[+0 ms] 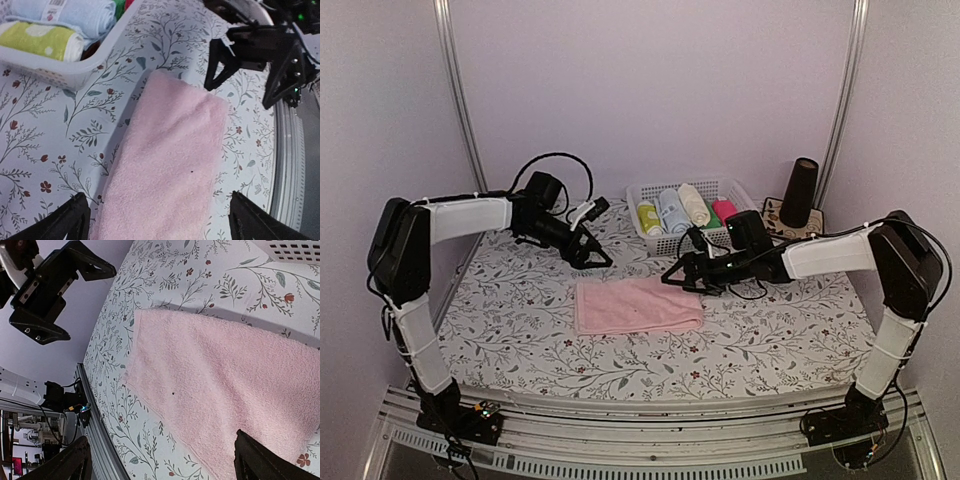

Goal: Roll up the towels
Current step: Smooth out the towel at the center of the board.

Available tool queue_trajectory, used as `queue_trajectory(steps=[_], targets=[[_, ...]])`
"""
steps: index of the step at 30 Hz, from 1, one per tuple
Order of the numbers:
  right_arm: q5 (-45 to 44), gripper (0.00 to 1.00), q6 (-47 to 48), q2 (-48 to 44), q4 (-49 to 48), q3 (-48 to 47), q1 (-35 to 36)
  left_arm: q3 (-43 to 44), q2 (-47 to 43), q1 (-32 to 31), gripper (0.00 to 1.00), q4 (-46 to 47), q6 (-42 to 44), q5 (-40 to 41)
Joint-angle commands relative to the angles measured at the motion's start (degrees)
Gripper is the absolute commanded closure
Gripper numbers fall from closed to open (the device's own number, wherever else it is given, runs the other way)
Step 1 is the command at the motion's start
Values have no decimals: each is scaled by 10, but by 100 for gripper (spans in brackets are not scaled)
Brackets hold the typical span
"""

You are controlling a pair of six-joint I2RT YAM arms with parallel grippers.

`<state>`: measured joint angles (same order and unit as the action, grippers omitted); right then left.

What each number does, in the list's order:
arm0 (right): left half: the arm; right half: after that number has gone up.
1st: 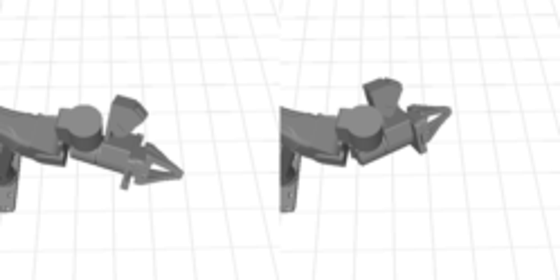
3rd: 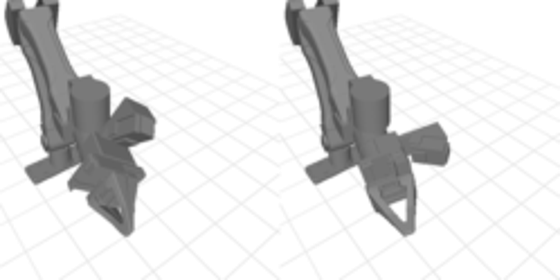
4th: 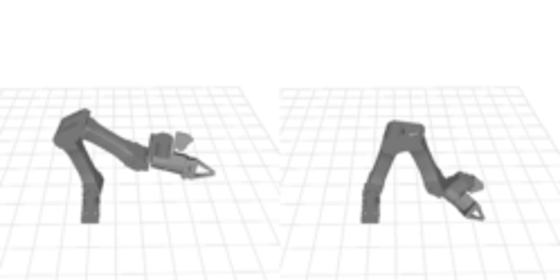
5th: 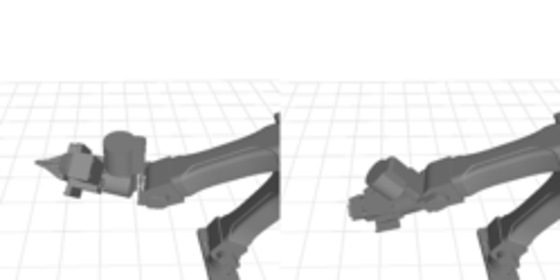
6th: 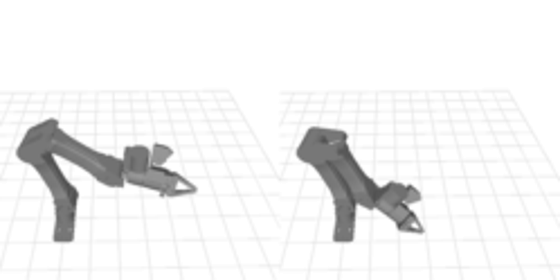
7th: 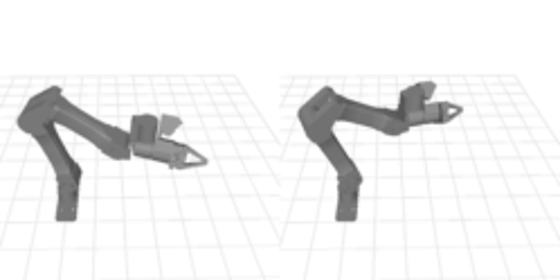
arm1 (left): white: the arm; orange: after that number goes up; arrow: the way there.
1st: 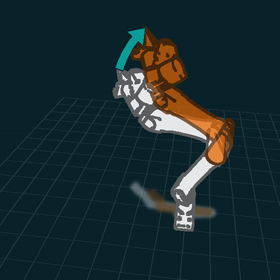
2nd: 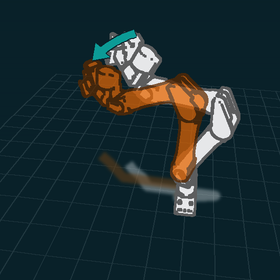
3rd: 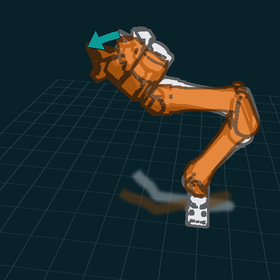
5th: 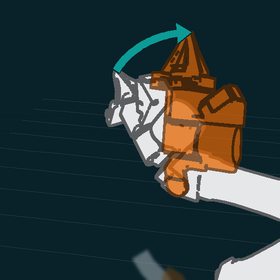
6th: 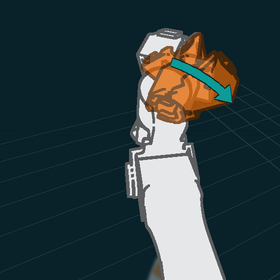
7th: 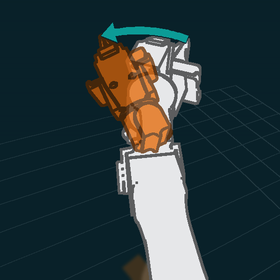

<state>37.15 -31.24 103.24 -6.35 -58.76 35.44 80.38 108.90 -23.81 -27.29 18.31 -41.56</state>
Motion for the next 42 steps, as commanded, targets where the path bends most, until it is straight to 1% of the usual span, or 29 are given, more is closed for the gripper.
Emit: queue_trajectory(steps=[1,5,7,10,12,14,23,26,31,35,36,37,38,42], targets=[[27,1,2,-3,-1,-8,11,-42,-14,-16,3,-68,79,-94],[57,1,-12,32,-34,-6,16,-61,25,-19,3,-114,117,-147],[65,1,-19,51,-41,-10,15,-72,50,-19,3,-119,131,-154],[80,1,-28,74,-50,-11,15,-82,76,-19,4,-150,161,-166],[85,1,-33,82,-52,-6,15,-89,86,-18,6,-170,182,-166],[84,1,-34,86,-51,5,11,-105,85,-14,7,-167,185,-155],[65,1,-46,98,-39,51,-11,-151,79,21,15,-105,128,-62],[58,1,-44,94,-30,56,-11,-157,88,31,15,-99,127,-52],[40,1,-22,83,-3,52,-11,-144,89,43,12,-102,128,-56],[45,1,-10,23,11,34,-11,-115,58,52,7,-128,131,-86],[38,1,-4,7,27,24,-11,-111,46,53,4,-130,129,-87],[27,1,6,-8,54,11,-11,-107,25,54,3,-129,122,-80],[10,1,14,-21,74,-3,-11,-107,10,54,3,-121,111,-68],[-74,1,44,-47,152,-52,-11,-124,-12,55,3,-67,28,40]])
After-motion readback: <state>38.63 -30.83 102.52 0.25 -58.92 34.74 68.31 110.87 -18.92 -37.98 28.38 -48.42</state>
